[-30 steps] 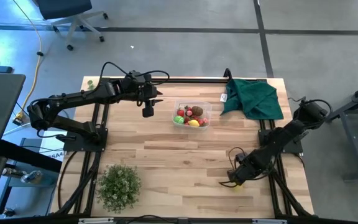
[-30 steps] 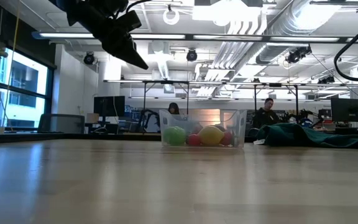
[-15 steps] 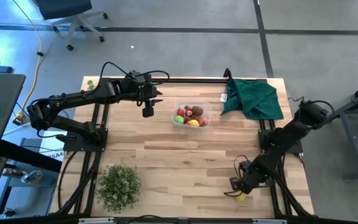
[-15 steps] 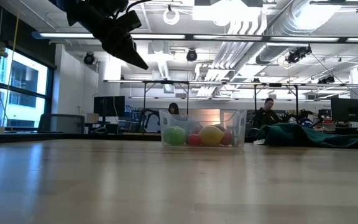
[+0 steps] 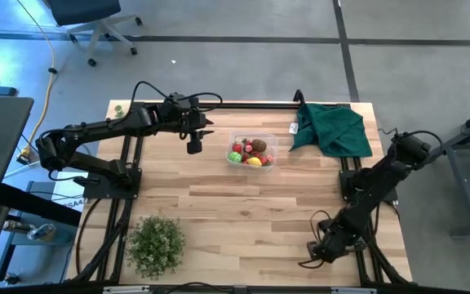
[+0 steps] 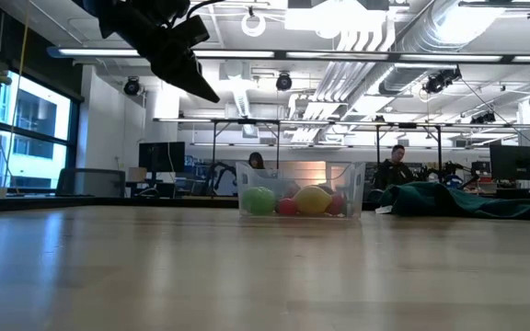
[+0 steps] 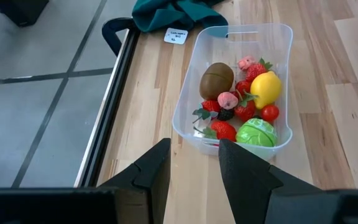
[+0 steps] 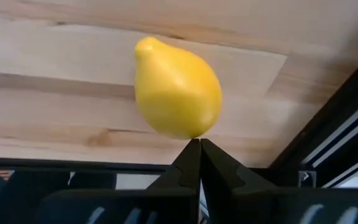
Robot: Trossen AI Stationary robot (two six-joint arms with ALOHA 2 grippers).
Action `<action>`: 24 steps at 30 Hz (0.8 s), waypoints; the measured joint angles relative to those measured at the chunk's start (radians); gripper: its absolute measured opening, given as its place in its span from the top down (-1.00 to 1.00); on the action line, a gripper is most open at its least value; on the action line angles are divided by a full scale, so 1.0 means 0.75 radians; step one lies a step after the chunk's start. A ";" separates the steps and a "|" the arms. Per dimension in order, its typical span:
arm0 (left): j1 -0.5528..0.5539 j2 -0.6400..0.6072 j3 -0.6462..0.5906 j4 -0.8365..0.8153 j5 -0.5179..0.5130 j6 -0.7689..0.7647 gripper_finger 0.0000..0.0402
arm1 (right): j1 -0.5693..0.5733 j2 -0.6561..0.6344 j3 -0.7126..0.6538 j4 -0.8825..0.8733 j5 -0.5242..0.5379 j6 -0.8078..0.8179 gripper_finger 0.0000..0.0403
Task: Pick and placing Produce into tupperware
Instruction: Put the yellow lemon into the transparent bin
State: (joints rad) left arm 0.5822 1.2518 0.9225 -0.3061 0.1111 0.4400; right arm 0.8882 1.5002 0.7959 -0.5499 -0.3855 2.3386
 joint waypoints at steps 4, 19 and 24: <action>0.000 0.000 0.000 0.000 0.000 0.000 0.38 | -0.021 0.000 0.000 -0.026 0.000 -0.013 1.00; 0.000 0.000 0.000 0.000 0.000 0.000 0.38 | -0.041 0.000 -0.001 -0.044 0.051 -0.027 1.00; 0.000 0.000 0.000 0.000 0.000 0.000 0.38 | -0.041 0.001 -0.001 -0.043 0.066 -0.022 1.00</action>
State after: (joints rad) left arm 0.5823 1.2518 0.9226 -0.3065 0.1112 0.4400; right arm 0.8574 1.5005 0.7956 -0.5819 -0.3363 2.3219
